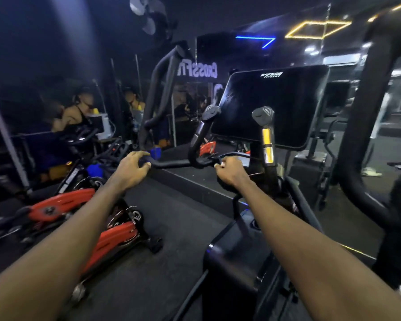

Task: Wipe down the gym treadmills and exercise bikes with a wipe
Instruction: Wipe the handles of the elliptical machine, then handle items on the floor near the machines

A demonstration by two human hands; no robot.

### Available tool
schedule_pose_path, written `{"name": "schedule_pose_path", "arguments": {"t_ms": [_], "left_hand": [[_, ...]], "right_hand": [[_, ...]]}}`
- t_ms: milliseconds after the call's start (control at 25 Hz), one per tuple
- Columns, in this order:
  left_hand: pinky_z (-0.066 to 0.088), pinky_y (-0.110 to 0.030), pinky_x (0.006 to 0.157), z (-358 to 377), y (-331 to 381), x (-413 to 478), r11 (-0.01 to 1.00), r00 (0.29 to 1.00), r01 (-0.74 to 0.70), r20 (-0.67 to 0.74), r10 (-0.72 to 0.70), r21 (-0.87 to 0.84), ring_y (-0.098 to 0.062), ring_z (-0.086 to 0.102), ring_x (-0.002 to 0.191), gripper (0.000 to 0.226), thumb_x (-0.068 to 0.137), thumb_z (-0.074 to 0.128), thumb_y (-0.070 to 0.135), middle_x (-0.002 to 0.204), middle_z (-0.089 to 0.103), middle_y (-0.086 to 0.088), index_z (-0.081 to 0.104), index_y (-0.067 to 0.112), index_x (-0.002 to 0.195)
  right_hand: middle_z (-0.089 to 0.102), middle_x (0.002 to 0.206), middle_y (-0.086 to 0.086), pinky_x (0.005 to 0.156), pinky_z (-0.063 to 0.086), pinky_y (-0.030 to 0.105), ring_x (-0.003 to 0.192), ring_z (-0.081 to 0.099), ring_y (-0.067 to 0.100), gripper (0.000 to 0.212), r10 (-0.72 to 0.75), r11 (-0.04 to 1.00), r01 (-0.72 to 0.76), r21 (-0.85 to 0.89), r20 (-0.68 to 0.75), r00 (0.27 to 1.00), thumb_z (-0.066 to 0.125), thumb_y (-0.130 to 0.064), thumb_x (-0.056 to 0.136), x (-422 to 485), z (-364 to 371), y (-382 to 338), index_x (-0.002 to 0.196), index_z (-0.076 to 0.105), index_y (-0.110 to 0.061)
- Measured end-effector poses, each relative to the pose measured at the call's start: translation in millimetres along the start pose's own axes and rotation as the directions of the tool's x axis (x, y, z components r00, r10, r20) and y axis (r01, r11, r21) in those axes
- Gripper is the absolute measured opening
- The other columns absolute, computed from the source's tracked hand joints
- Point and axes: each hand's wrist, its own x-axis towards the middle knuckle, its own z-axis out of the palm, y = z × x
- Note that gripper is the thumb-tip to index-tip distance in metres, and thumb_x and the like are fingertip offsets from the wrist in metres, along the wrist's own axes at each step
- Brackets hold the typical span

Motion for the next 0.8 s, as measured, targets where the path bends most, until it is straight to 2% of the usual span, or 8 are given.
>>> {"name": "schedule_pose_path", "arguments": {"t_ms": [80,240,360,480,680,800], "left_hand": [[0.036,-0.03,0.103,-19.8,-3.4,-34.9,0.999,0.999,0.049,-0.022,-0.048,0.02,-0.03,0.055,0.121,0.038,0.091,0.063,0.012,0.128,0.059,-0.016,0.061,0.007,0.129],[0.036,-0.032,0.102,-73.3,-23.1,-99.7,0.978,0.986,0.165,-0.035,-0.162,0.128,-0.032,0.053,0.121,0.038,0.091,0.062,0.015,0.127,0.059,-0.017,0.06,0.009,0.129],[0.039,-0.034,0.101,-121.1,-37.9,-146.6,0.951,0.97,0.242,-0.078,-0.231,0.192,-0.033,0.055,0.119,0.038,0.091,0.061,0.014,0.126,0.06,-0.018,0.061,0.007,0.128],[0.04,-0.033,0.102,-161.7,-45.6,-188.5,0.93,0.955,0.295,-0.105,-0.278,0.217,-0.032,0.056,0.118,0.037,0.092,0.061,0.012,0.127,0.06,-0.019,0.06,0.006,0.129],[0.037,-0.032,0.102,-229.3,-81.0,-264.4,0.862,0.905,0.424,-0.152,-0.396,0.277,-0.032,0.051,0.123,0.042,0.094,0.06,0.018,0.133,0.054,-0.019,0.055,0.008,0.134],[0.035,-0.032,0.103,-264.0,-94.3,-307.5,0.833,0.885,0.466,-0.159,-0.439,0.297,-0.032,0.047,0.128,0.044,0.097,0.057,0.019,0.138,0.05,-0.018,0.051,0.008,0.138]], "right_hand": [[0.065,0.11,0.025,0.093,0.044,0.036,0.109,0.058,0.038,0.034,-0.034,0.999,0.033,0.011,0.042,0.999,0.058,-0.024,0.091,-12.0,10.1,-10.5,0.103,0.064,0.007],[0.058,0.129,0.023,0.106,0.042,0.038,0.123,0.053,0.036,0.041,-0.084,0.996,0.08,0.037,0.12,0.989,0.055,-0.018,0.089,-42.4,30.3,-45.4,0.124,0.06,0.003],[0.054,0.135,0.021,0.108,0.041,0.04,0.127,0.05,0.035,0.044,-0.138,0.989,0.125,0.083,0.182,0.973,0.054,-0.015,0.089,-71.8,48.6,-83.9,0.129,0.057,0.002],[0.052,0.139,0.019,0.109,0.04,0.036,0.13,0.048,0.033,0.047,-0.188,0.98,0.167,0.107,0.236,0.953,0.053,-0.016,0.089,-97.5,67.5,-119.2,0.133,0.055,0.0],[0.054,0.135,0.021,0.107,0.042,0.037,0.128,0.049,0.035,0.042,-0.295,0.951,0.246,0.188,0.306,0.905,0.052,-0.016,0.089,-154.5,102.3,-188.7,0.127,0.059,0.001],[0.059,0.127,0.022,0.097,0.046,0.037,0.119,0.054,0.037,0.035,-0.326,0.941,0.268,0.207,0.347,0.879,0.051,-0.014,0.084,-189.7,125.5,-223.3,0.114,0.064,0.0]]}}
